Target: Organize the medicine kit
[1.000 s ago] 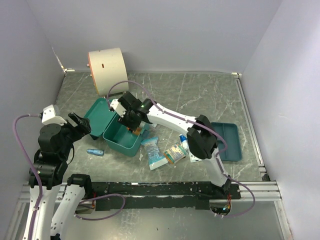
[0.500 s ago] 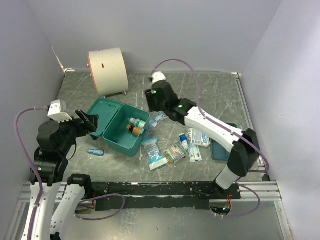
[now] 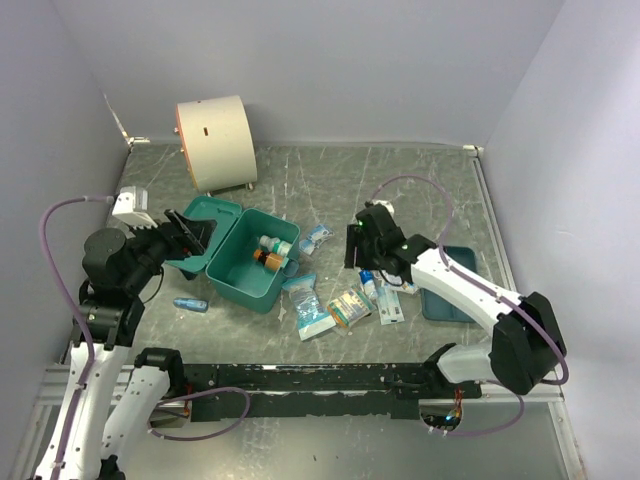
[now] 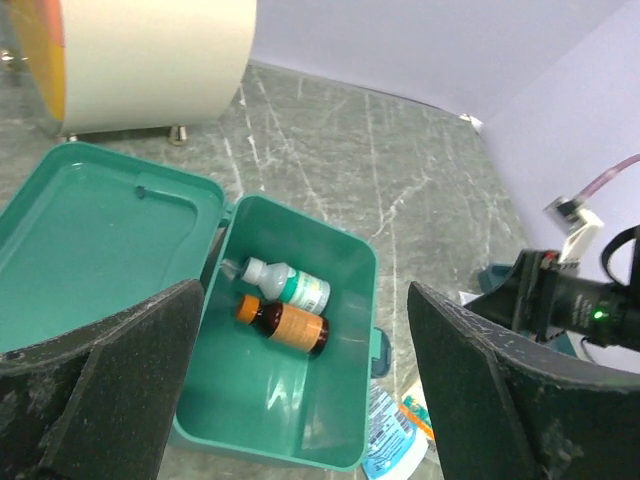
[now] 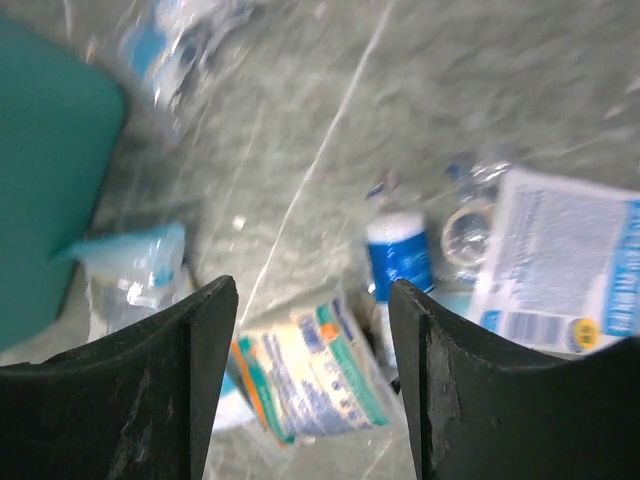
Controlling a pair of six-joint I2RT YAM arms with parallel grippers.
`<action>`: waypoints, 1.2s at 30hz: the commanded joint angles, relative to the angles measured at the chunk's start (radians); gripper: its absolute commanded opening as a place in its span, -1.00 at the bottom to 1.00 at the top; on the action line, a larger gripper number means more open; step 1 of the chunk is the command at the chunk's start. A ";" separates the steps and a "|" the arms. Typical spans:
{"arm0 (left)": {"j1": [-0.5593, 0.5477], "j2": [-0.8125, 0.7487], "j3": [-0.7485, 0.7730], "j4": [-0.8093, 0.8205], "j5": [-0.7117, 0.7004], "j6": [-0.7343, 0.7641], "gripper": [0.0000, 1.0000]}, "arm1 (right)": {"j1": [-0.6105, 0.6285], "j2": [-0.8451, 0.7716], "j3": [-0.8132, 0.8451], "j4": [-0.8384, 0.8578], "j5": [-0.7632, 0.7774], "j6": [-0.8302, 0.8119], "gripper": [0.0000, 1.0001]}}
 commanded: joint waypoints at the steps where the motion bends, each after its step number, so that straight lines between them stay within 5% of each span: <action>1: -0.004 0.017 -0.016 0.126 0.112 -0.036 0.87 | 0.018 -0.055 -0.109 0.162 -0.337 -0.032 0.24; 5: -0.004 0.024 -0.025 0.164 0.140 -0.076 0.86 | 0.134 -0.022 -0.118 0.237 -0.315 -0.036 0.23; 10: -0.004 0.023 -0.014 0.158 0.149 -0.074 0.86 | 0.158 0.022 -0.113 0.130 -0.123 0.103 0.16; 19: -0.003 0.003 -0.019 0.128 0.145 -0.065 0.85 | 0.211 0.098 -0.173 0.339 -0.284 0.081 0.16; 29: -0.003 -0.023 -0.026 0.075 0.080 -0.051 0.86 | 0.226 0.261 -0.089 0.316 -0.228 0.054 -0.14; 36: -0.004 -0.022 -0.033 0.068 0.069 -0.045 0.85 | 0.224 0.265 -0.113 0.353 -0.308 0.067 -0.53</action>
